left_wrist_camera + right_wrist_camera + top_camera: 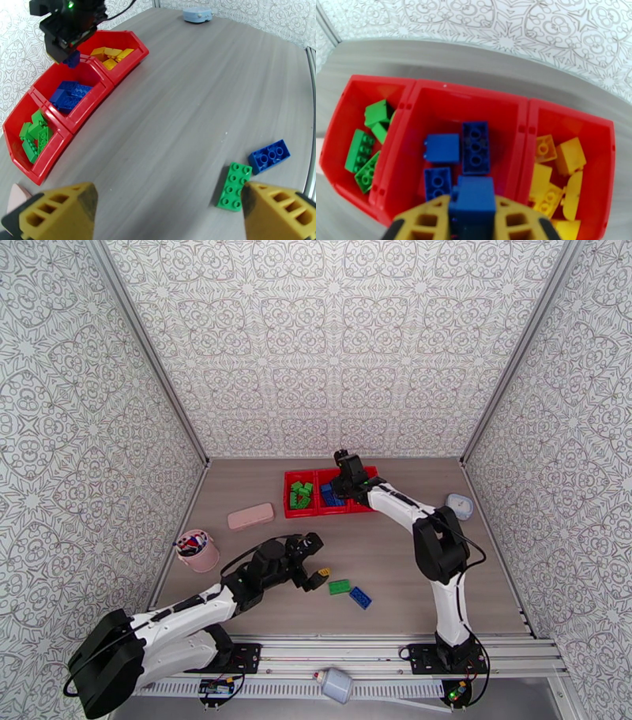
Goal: Sort the legos into containers by color
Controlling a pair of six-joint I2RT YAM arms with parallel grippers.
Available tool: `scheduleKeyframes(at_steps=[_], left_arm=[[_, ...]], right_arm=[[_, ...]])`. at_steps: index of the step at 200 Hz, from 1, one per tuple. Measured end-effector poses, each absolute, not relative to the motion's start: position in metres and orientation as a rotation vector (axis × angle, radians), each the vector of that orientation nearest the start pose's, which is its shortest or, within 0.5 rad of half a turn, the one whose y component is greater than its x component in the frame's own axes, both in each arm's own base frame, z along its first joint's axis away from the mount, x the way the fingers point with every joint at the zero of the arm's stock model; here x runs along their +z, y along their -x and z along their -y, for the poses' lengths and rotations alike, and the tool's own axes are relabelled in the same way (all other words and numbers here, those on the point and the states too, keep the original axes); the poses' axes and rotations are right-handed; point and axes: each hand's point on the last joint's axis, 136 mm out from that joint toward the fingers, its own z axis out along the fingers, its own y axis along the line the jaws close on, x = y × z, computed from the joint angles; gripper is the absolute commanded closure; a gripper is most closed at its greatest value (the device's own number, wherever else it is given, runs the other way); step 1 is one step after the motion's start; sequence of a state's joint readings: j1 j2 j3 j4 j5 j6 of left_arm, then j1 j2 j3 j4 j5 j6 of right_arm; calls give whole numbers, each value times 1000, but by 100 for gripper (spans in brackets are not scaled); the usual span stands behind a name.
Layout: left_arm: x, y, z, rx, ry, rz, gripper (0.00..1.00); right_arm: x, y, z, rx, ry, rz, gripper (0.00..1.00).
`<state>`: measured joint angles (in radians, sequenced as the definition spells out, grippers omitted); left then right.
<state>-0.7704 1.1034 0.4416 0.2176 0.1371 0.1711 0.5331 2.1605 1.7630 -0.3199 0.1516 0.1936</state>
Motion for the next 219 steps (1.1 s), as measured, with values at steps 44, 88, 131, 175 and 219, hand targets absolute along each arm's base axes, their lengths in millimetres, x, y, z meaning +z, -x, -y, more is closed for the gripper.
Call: scheduleKeyframes(at_steps=[44, 88, 131, 175, 219], left_arm=[[141, -235, 262, -505, -1028, -1772, 0], [137, -229, 266, -510, -1080, -1762, 0], [122, -215, 273, -512, -1194, -1759, 0], [111, -201, 287, -505, -1337, -1746, 0], [89, -188, 302, -496, -1482, -1770, 2]], right_arm=[[120, -543, -281, 153, 319, -2295, 73], [116, -539, -277, 130, 345, -2314, 45], [137, -511, -264, 160, 345, -2307, 28], [183, -478, -251, 241, 330, -2218, 13], [181, -447, -235, 247, 334, -2220, 10]])
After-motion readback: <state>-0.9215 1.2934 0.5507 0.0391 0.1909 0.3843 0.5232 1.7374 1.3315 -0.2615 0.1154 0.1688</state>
